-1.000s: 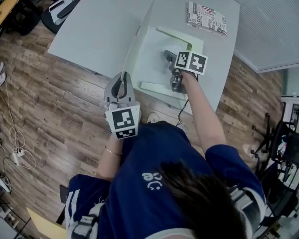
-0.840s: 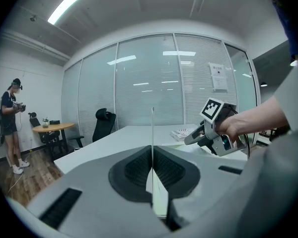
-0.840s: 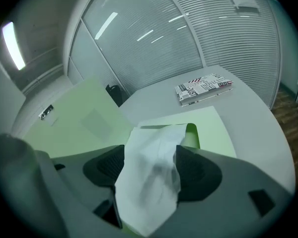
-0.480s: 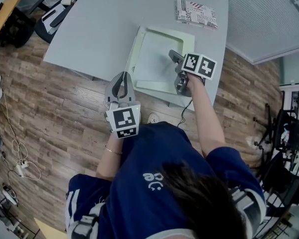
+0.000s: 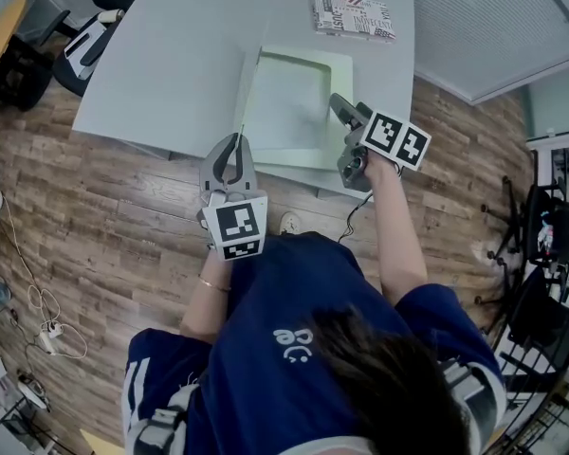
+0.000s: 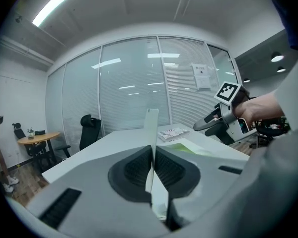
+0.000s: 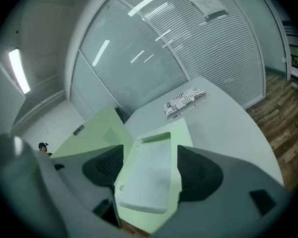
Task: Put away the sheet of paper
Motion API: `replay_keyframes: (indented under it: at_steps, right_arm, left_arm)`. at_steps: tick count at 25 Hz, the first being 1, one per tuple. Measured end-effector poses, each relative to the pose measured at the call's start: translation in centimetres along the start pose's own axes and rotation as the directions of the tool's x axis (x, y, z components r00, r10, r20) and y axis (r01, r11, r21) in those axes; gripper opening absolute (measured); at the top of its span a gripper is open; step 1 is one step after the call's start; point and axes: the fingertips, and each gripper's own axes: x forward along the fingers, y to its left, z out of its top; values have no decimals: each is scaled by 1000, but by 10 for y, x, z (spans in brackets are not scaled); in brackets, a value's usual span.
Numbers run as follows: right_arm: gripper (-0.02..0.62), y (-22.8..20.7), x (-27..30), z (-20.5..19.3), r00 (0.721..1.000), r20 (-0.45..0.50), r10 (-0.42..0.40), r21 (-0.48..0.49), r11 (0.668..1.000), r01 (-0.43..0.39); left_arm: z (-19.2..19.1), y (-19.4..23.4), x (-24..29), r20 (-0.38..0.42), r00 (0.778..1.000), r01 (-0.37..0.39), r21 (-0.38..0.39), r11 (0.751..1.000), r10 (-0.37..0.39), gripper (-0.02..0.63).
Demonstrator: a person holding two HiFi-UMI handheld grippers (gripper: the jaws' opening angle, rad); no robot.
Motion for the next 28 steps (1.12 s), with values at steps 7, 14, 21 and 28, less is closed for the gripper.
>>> replay_keyframes:
  at_steps: [7, 14, 21, 28]
  right_arm:
    - [333, -2, -42, 10, 995, 81, 62, -2, 998, -62]
    - [330, -21, -76, 3, 987, 150, 64, 50, 996, -72]
    - [274, -43, -105, 1, 973, 230, 3, 97, 995, -26]
    - [230, -46, -114, -13, 968, 252, 4, 120, 992, -35]
  left_arm:
    - [3, -41, 5, 11, 990, 143, 64, 988, -144, 14]
    - [-7, -77, 14, -28, 968, 252, 159, 955, -251, 31]
    - [-24, -118, 25, -109, 934, 356, 277, 892, -339, 52]
    - [-48, -147, 34, -191, 895, 447, 341, 827, -404, 75]
